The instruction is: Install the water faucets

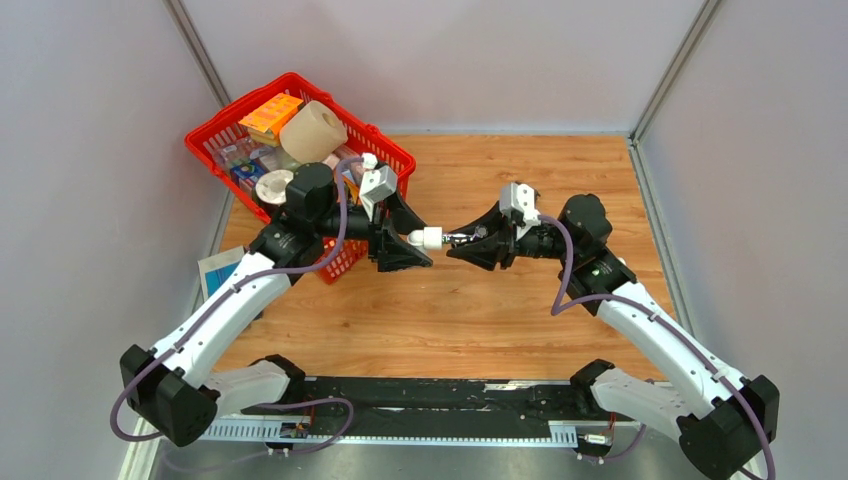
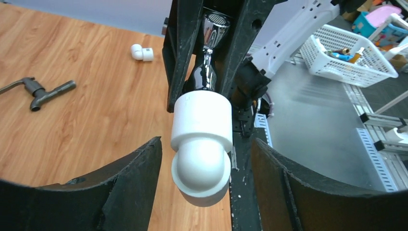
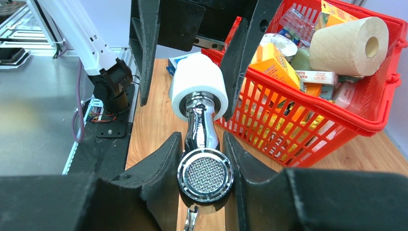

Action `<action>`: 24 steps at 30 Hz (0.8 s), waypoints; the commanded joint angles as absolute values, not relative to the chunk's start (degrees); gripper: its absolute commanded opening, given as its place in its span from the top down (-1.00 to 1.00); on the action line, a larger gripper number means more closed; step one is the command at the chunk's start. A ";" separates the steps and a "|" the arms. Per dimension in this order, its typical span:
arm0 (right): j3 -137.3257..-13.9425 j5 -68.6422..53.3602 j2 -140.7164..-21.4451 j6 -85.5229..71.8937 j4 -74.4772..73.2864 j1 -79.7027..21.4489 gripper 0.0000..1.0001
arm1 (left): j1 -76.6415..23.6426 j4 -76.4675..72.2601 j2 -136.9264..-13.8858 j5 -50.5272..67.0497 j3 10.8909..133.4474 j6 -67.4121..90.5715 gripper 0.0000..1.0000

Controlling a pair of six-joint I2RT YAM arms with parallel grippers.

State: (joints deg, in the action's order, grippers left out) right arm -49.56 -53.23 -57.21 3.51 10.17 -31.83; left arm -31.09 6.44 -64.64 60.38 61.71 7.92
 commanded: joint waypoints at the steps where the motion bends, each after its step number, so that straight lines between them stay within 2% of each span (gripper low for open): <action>1: -52.82 -56.42 -56.34 5.27 15.12 -31.90 1.00 | -30.85 1.23 -66.18 66.88 64.68 10.81 -0.45; 3: -52.91 -56.69 -56.77 5.19 15.21 -31.91 1.00 | -30.85 0.62 -66.62 68.19 65.04 11.33 -0.28; 4: -52.91 -56.78 -56.95 4.92 15.29 -31.90 1.00 | -30.85 0.53 -66.97 68.46 65.30 11.51 -0.01; 5: -53.00 -56.69 -57.13 4.31 15.38 -31.90 1.00 | -30.85 0.79 -67.15 68.64 65.48 11.17 0.52; 6: -53.17 -56.60 -57.30 3.26 15.64 -31.90 1.00 | -30.85 3.66 -67.32 68.47 66.17 10.03 0.80; 7: -53.52 -56.43 -57.57 1.60 15.82 -31.99 1.00 | -30.85 6.04 -67.41 67.34 66.88 6.37 1.00; 10: -54.75 -55.29 -58.62 -6.12 15.82 -31.90 1.00 | -30.85 17.37 -66.10 61.19 68.82 -3.32 1.00; 14: -57.12 -54.40 -60.90 -19.13 15.82 -31.90 1.00 | -32.77 18.73 -59.96 41.96 65.32 -14.13 1.00; 15: -57.74 -54.75 -61.87 -22.55 15.82 -31.82 1.00 | -35.05 18.29 -57.51 33.83 64.00 -18.67 1.00; 18: -59.41 -55.19 -65.20 -31.96 15.91 -31.64 1.00 | -41.55 11.64 -52.05 13.70 56.72 -29.23 1.00; 24: -60.29 -57.30 -72.33 -49.03 15.47 -29.89 1.00 | -50.62 -2.17 -49.22 -11.46 46.42 -43.30 1.00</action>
State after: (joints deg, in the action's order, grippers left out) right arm -57.19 -56.27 -69.38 -31.14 11.92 -31.07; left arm -47.37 7.86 -48.38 16.43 51.40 -26.65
